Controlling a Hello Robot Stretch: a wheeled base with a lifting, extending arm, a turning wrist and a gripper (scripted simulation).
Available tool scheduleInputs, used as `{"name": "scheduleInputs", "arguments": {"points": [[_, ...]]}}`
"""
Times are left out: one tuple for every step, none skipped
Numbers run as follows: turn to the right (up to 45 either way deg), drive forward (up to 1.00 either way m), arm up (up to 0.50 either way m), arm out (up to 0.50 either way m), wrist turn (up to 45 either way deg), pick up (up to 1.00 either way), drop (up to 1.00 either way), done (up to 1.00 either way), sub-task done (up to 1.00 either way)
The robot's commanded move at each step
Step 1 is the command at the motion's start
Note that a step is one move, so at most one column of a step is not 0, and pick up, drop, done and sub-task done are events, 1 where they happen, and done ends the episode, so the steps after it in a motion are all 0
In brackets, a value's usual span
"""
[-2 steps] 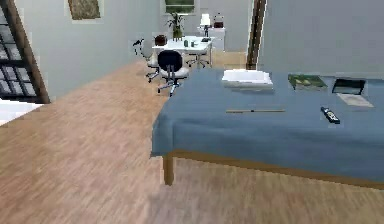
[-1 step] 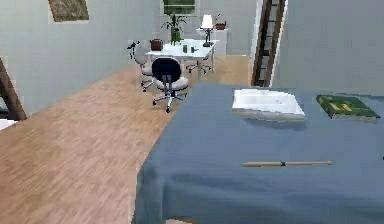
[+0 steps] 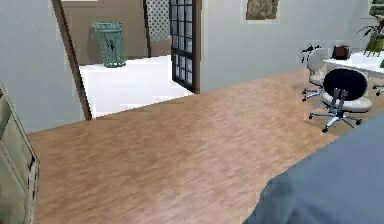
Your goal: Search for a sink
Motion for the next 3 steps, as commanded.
{"name": "scheduleInputs", "arguments": {"points": [[-21.0,0.00,0.00,0.00,0.0,0.00,0.00,0.00,0.00],[0.0,1.00,0.00,0.00,0.0,0.00,0.00,0.00,0.00],[0.0,1.00,0.00,0.00,0.0,0.00,0.00,0.00,0.00]]}}
